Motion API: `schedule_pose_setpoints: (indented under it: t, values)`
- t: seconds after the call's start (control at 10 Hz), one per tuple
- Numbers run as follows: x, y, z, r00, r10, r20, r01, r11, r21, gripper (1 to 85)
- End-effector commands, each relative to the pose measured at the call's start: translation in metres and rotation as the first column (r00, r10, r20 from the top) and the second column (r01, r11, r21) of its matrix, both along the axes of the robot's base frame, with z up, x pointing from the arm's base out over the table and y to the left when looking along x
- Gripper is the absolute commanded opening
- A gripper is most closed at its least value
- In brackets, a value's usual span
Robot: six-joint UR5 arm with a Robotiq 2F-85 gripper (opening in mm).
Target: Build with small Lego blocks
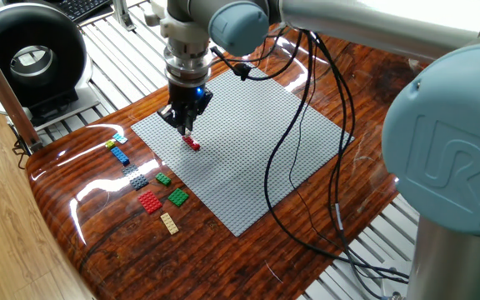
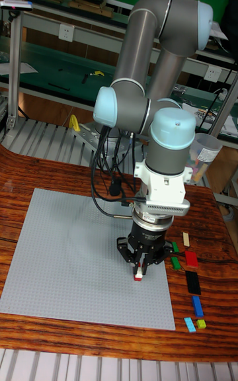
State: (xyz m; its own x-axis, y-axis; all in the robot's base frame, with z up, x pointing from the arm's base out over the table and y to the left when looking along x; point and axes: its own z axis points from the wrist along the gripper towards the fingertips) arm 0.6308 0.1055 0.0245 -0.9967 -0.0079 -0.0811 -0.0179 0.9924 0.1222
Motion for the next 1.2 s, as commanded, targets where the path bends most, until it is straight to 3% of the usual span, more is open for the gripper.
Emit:
schedule_pose_setpoints:
  t: [0.0, 1.1]
  values:
    - [0.0, 0.0011, 0.0008, 1.0, -0.008, 0.002, 0.007, 1.0, 0.017, 1.3]
    - [0.002, 0.0024, -0.0045, 1.0, -0.013, 0.01, 0.013, 1.0, 0.012, 1.3]
